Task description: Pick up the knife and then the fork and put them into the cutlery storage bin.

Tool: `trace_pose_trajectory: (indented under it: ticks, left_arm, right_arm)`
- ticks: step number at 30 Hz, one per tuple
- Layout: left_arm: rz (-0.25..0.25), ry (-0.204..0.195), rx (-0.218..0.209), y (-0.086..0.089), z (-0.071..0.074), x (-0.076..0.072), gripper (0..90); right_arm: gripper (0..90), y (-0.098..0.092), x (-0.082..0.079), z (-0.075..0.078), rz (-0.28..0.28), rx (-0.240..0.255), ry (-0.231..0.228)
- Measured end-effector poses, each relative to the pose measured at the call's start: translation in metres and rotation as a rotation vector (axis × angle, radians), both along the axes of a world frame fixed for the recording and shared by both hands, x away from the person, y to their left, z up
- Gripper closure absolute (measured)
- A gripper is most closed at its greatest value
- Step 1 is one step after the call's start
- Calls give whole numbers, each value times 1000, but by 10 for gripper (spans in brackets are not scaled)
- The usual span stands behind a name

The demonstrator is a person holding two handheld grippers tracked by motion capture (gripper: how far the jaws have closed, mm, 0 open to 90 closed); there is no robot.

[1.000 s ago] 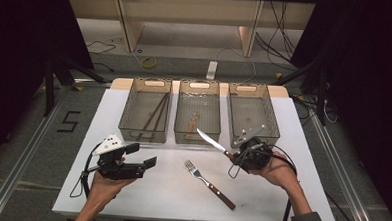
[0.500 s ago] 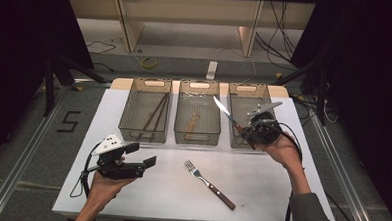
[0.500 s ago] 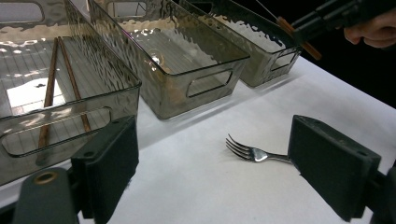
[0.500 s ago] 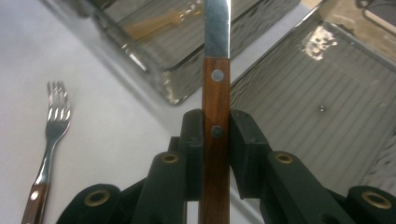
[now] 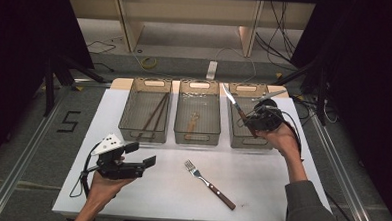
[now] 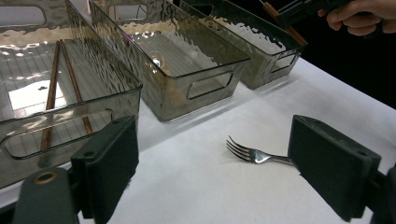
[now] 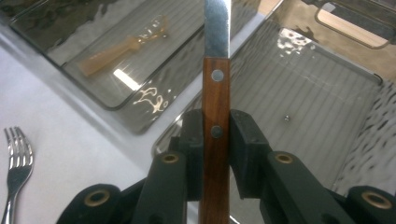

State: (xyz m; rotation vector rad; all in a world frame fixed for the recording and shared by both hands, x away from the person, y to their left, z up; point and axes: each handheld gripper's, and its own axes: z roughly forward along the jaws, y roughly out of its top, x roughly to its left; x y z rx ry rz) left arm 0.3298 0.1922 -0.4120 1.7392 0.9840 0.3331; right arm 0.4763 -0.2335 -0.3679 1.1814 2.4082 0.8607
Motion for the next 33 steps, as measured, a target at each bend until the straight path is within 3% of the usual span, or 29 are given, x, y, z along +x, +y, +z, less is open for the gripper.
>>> trace_pose_trajectory:
  ticks: [18,33]
  left_arm:
    - [12,-20,-1,1,2,-1,156]
    - [11,-12,-4,0,1,-1,155]
  right_arm:
    - [768,-7,29,-12,-135,-23,45]
    - [767,-8,37,-22,-191,-45,87]
